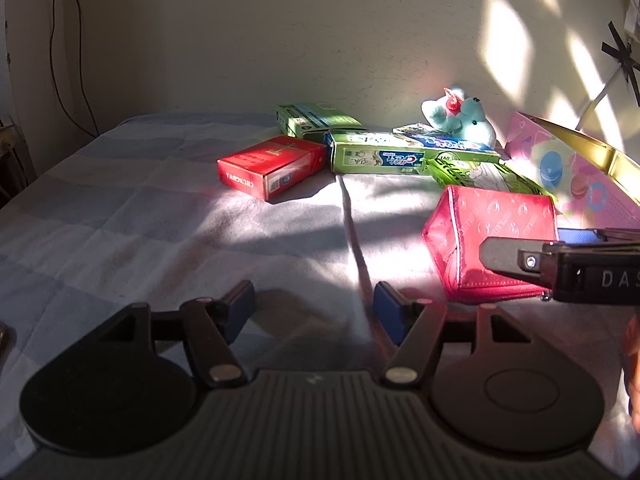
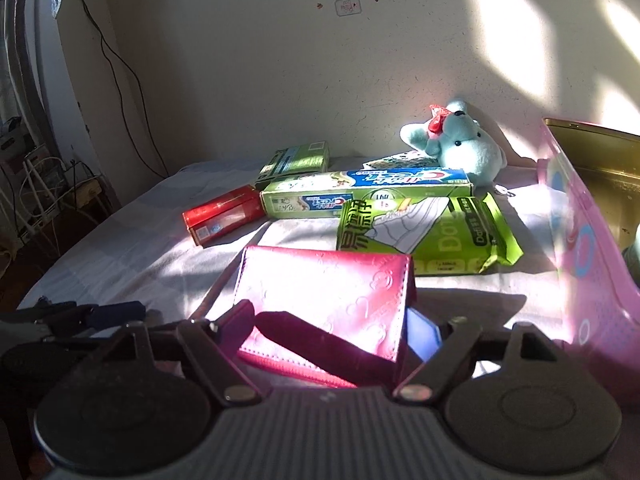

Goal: Organize objects
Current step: 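Grasp the pink wallet with the left gripper, then carry the pink wallet into the pink tin and open the left gripper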

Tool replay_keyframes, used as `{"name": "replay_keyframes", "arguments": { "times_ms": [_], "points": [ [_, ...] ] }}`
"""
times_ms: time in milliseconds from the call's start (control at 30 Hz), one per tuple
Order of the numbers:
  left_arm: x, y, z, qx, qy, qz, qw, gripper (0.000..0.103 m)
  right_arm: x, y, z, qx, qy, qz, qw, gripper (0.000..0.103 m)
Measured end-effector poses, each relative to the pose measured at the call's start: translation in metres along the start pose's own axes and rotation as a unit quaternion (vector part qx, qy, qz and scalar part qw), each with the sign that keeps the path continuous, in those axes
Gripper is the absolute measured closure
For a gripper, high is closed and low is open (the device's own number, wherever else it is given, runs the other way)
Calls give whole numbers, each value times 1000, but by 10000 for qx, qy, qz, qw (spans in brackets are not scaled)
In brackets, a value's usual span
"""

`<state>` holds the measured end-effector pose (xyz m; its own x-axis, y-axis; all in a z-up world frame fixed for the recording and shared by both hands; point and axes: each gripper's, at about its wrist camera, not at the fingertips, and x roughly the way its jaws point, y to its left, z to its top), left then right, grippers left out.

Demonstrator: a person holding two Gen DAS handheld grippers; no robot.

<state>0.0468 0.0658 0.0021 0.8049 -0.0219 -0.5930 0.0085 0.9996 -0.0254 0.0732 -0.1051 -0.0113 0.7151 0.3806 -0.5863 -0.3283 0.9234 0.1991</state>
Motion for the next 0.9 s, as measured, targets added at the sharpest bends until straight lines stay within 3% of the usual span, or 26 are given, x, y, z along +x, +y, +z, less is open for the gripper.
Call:
{"name": "replay_keyframes", "arguments": {
  "times_ms": [200,300,533,633,767,800,833,867,900],
  "points": [
    [-1,2,2,-71,5,-127,9999,33,-18,-17,-9,382,-143,-62,9991,24],
    [-4,1,7,-80,-93,-372,9992,32,-26,-22,-15,386,-210,-160,9989,23],
    [-3,-13,29,322,-357,-1282,9906,13,-29,-26,-17,388,-255,-199,9987,23],
    [4,-24,31,584,-359,-1401,9878,13,-25,-24,-14,348,-263,-170,9989,29],
    [21,-22,32,319,-28,-1811,9829,23,-15,-27,-13,536,-89,75,9985,50],
    [26,-21,31,156,126,-2044,9787,35,-14,-30,-14,616,-67,297,9976,61],
    [31,-23,29,111,311,-2215,9746,52,-13,-30,-14,655,-28,455,9968,65],
    [32,-26,27,100,367,-2307,9723,54,-13,-27,-15,601,1,453,9972,74],
    [28,-29,25,162,282,-2224,9744,55,-15,-23,-15,499,-32,353,9981,76]
  ]
}}
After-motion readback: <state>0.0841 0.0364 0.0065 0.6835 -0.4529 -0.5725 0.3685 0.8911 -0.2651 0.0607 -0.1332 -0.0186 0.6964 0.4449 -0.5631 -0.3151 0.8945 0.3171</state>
